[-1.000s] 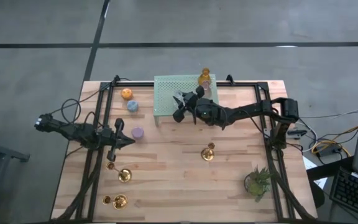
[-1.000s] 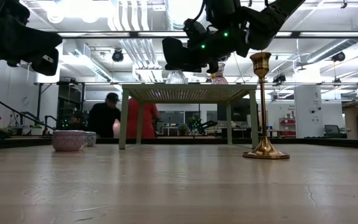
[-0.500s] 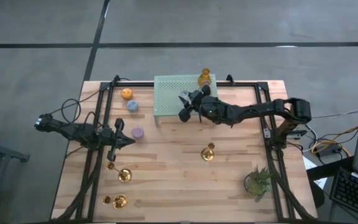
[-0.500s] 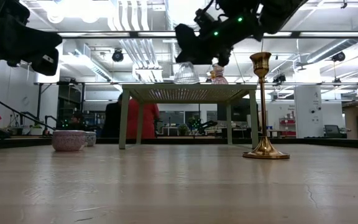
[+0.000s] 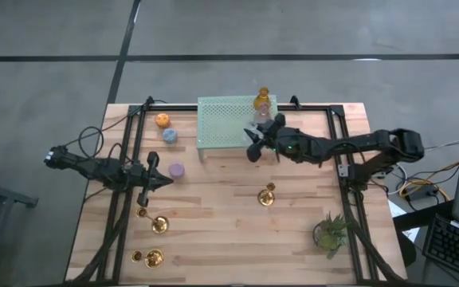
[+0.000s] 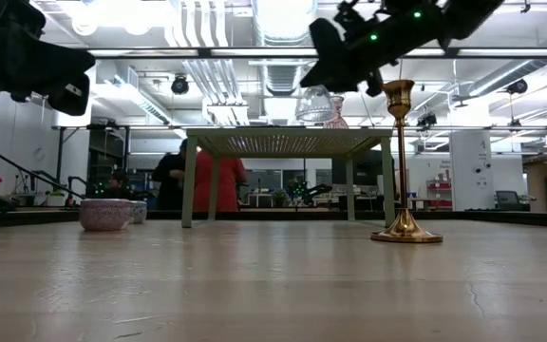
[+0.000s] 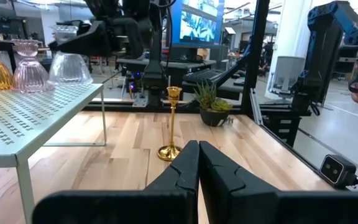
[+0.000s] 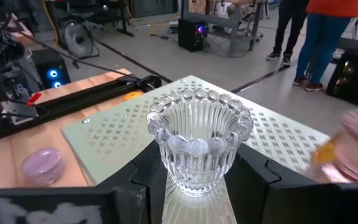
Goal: Pick & Place candle stick holders
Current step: Put the transparent candle holder on the shelf
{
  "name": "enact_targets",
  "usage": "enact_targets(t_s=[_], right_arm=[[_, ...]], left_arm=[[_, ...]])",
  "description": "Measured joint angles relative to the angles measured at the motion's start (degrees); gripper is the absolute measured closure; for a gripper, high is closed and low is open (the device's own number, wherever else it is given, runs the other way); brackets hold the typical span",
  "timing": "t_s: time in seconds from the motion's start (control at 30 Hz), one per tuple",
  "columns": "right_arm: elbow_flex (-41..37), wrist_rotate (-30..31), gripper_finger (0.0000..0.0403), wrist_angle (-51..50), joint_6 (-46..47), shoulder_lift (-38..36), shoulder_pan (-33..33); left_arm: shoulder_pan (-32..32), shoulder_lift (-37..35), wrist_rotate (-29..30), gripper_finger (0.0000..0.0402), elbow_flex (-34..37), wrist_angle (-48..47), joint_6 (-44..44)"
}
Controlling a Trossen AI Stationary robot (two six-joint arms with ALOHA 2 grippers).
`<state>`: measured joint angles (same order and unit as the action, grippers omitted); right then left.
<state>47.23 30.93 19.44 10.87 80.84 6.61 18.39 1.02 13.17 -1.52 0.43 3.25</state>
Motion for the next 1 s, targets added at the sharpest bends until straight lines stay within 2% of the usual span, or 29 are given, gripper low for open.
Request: enact_targets(t_s=[0.17, 0.33, 0.7, 1.0], right_arm=[[-5.3, 0.5, 0.0266, 0.0, 2.4, -5.2, 0.0], [-8.9, 2.1, 0.0273, 0.2, 2.7, -8.8, 0.0], [-10.5, 3.9, 0.0264, 0.6, 2.7, -8.4, 1.3], [-11.0, 3.8, 0.0275, 0.8, 2.9, -8.4, 2.6]], left_arm=[[0.0, 0.0, 0.0, 0.0388, 0.0, 0.0, 0.0], [0.0, 0.0, 0.0, 0.0388, 0.0, 0.0, 0.0], [0.0, 0.0, 0.0, 0.0388, 0.0, 0.0, 0.0], [0.0, 0.0, 0.0, 0.0388, 0.0, 0.0, 0.0]])
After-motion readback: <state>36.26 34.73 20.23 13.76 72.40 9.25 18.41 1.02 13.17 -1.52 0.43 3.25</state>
